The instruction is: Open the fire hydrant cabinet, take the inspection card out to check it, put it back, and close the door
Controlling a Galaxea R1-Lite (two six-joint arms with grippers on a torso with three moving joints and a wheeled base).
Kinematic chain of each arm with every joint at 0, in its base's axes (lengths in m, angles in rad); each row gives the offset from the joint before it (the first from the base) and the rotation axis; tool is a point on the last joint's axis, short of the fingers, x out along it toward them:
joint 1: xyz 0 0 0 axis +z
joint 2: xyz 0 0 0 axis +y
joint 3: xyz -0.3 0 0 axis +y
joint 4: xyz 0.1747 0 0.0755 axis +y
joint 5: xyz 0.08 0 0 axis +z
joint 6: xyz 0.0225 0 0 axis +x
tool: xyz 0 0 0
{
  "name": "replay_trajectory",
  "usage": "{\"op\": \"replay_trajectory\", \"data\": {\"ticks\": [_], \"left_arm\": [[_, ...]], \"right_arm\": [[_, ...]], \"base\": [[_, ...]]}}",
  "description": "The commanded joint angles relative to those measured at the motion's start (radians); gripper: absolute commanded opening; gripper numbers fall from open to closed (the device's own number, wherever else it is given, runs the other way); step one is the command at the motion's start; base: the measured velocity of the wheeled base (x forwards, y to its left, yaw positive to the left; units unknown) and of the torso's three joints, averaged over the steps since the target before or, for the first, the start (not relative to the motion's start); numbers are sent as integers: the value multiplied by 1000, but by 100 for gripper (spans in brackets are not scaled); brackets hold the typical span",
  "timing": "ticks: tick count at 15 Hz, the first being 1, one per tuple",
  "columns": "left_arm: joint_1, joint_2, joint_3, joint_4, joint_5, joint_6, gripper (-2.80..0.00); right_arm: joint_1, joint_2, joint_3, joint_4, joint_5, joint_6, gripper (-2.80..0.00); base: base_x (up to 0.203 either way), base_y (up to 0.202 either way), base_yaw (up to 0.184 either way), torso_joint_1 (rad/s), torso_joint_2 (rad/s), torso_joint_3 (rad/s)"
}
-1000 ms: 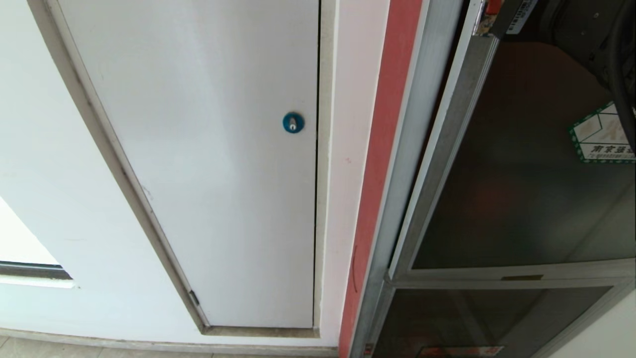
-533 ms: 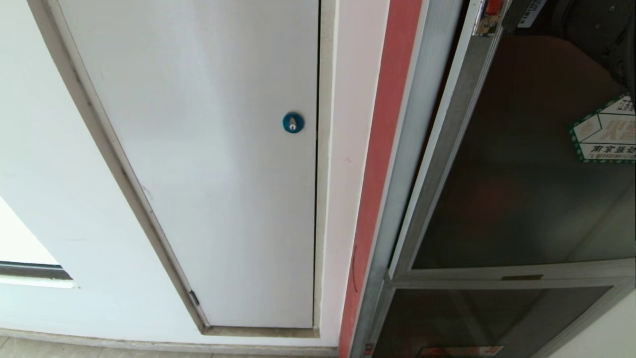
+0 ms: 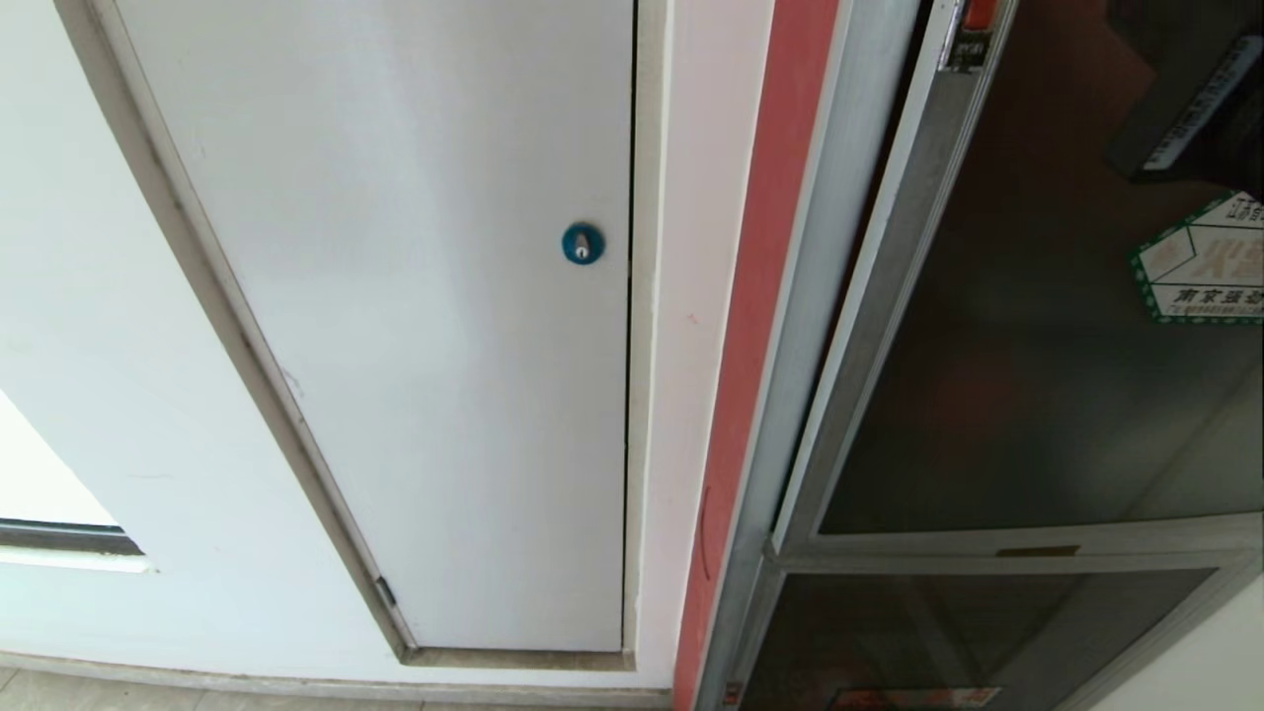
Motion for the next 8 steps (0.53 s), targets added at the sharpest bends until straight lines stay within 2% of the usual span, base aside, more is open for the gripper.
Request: {"op": "replay_trajectory", "data": {"ticks": [1,2,5,8], "left_arm": [[1,1,0,0,0,0,-280],[1,1,0,0,0,0,-280],[1,1,1,0,0,0,-280],[1,1,1,0,0,0,-280]], "right_arm": [[5,-71,65,-11,-2,3,-280],[6,-72,75,-12,-1,12,0],[6,-21,75,-94,10,8,0],[-2,49,76,-196,58,-7,0]], "base": [[0,0,0,0,0,0],[0,0,0,0,0,0],[0,0,0,0,0,0],[0,0,0,0,0,0]]}}
